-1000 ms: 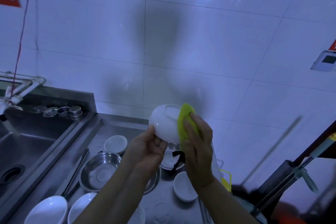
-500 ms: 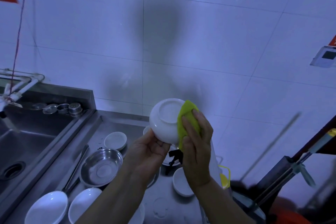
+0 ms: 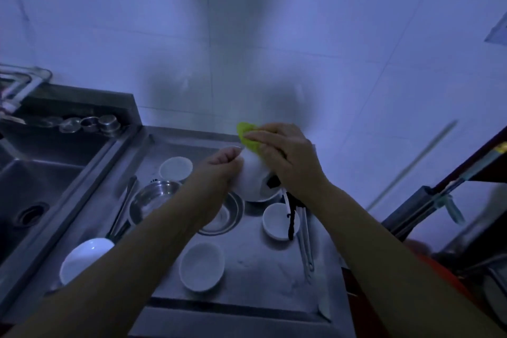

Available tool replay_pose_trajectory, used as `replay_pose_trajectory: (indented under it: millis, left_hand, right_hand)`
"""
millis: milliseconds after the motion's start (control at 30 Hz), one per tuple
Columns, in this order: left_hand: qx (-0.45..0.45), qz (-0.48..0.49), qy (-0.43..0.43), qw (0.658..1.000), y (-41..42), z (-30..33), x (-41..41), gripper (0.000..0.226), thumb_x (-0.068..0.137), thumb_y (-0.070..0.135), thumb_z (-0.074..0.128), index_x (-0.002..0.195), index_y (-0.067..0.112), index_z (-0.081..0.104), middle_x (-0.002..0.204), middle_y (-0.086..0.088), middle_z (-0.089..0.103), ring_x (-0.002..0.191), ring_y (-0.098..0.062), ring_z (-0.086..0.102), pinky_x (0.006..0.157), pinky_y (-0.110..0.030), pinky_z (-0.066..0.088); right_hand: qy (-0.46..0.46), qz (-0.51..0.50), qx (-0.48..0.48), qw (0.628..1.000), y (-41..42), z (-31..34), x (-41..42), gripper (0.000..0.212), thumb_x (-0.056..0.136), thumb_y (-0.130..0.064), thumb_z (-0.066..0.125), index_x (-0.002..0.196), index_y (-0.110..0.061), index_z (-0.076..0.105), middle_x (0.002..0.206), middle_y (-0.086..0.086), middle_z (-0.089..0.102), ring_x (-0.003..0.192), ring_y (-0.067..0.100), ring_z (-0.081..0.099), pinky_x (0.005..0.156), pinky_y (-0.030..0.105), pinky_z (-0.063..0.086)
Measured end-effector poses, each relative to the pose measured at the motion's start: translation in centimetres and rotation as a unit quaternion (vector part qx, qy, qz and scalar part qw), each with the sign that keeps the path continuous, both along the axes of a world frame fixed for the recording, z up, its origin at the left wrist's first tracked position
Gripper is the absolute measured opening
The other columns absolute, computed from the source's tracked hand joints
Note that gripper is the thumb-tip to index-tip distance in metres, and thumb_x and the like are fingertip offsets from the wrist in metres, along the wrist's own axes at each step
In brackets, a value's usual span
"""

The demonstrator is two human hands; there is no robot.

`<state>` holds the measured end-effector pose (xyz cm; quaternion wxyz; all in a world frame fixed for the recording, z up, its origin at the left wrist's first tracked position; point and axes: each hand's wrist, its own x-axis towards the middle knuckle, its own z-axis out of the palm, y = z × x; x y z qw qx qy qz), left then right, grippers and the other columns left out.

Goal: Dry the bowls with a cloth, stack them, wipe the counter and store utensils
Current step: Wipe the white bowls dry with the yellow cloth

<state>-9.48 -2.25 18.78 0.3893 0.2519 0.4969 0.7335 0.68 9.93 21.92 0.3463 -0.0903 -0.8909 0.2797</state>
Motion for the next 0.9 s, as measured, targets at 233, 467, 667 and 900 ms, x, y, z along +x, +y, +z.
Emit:
replay_pose_trajectory:
  millis: [233, 467, 667, 900]
  left_hand:
    - [-0.038, -0.023, 0.051, 0.998, 0.8, -3.9, 1.0, 0.015, 0.089, 0.003, 0.047, 0.088, 0.009, 0.061, 0.076, 0.0, 0.069, 0.072, -0.014, 0.061, 0.066, -0.026, 0.05]
    - [-0.164, -0.092, 0.178, 0.966, 1.3, -10.1, 3.2, 0.017, 0.089, 0.008, 0.053, 0.083, 0.017, 0.065, 0.077, 0.002, 0.064, 0.072, -0.01, 0.056, 0.068, -0.023, 0.044]
    - [-0.321, -0.159, 0.494, 0.792, 1.0, -19.4, 7.2, 0.015, 0.091, 0.022, 0.052, 0.096, 0.018, 0.065, 0.097, -0.007, 0.067, 0.093, -0.026, 0.059, 0.07, -0.028, 0.036]
    - [-0.283, -0.287, 0.68, 0.612, 1.1, -22.3, 10.4, 0.011, 0.069, 0.022, 0.07, 0.079, 0.018, 0.068, 0.074, -0.004, 0.068, 0.073, -0.026, 0.066, 0.059, -0.029, 0.05]
  right_hand:
    - [-0.047, -0.018, -0.126, 0.991, 1.9, -3.7, 1.7, 0.029, 0.09, -0.013, 0.048, 0.104, -0.018, 0.072, 0.097, -0.009, 0.065, 0.092, 0.001, 0.056, 0.084, 0.016, 0.04]
    - [-0.065, -0.212, -0.336, 0.916, 5.0, -11.9, 10.0, 0.026, 0.099, -0.013, 0.046, 0.114, -0.017, 0.067, 0.109, 0.0, 0.068, 0.094, 0.003, 0.062, 0.086, 0.024, 0.051]
    - [0.016, -0.326, -0.356, 0.876, 5.3, -15.0, 15.4, 0.027, 0.095, 0.0, 0.046, 0.109, -0.01, 0.067, 0.096, -0.003, 0.067, 0.079, -0.013, 0.061, 0.069, 0.003, 0.045]
    - [0.006, -0.361, -0.378, 0.853, 5.0, -17.6, 17.7, 0.03, 0.095, -0.008, 0.048, 0.106, -0.029, 0.066, 0.099, -0.001, 0.07, 0.093, 0.019, 0.065, 0.086, 0.044, 0.052]
